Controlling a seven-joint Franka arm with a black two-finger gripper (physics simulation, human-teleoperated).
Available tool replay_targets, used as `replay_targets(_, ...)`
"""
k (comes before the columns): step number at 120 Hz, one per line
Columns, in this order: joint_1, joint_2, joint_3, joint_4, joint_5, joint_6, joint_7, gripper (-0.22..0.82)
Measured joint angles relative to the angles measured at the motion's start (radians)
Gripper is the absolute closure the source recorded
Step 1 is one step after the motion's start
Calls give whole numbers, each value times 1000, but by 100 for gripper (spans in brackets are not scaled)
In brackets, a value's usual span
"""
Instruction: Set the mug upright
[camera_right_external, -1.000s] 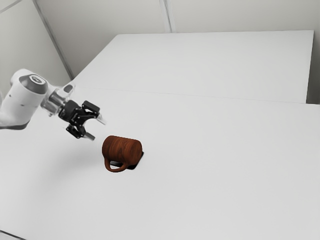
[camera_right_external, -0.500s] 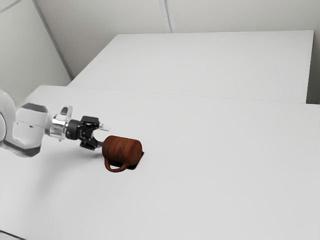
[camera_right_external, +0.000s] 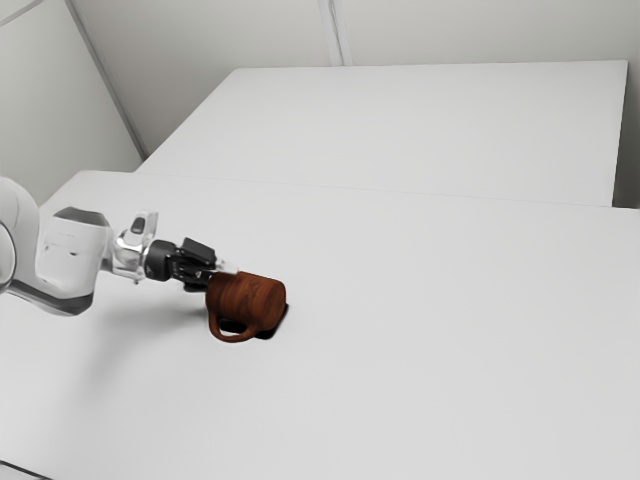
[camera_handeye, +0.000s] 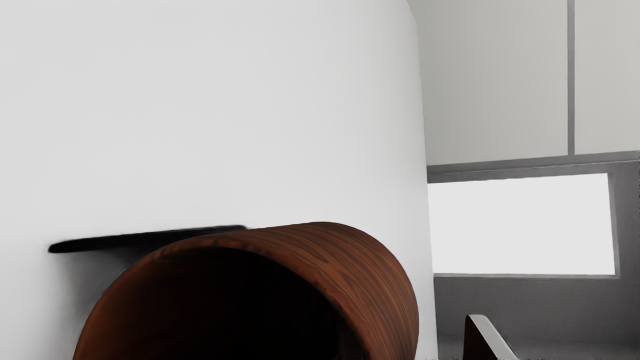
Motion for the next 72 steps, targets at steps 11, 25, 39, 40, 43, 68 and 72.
replay_targets(11, 0, -5, -9, 6, -6, -6, 15, 64)
replay_targets(25, -1, -7, -11, 9, -11, -11, 30, 71)
replay_targets(39, -2, -26, -18, 32, -6, -15, 41, 75)
replay_targets(40, -2, -28, -22, 39, -3, -14, 40, 75)
replay_targets(43, -4, -37, -33, 64, 15, -11, 39, 75)
replay_targets(68, -5, -152, -186, 218, 376, 52, -24, 77)
replay_targets(72, -9, -167, -221, 237, 474, 71, -42, 78)
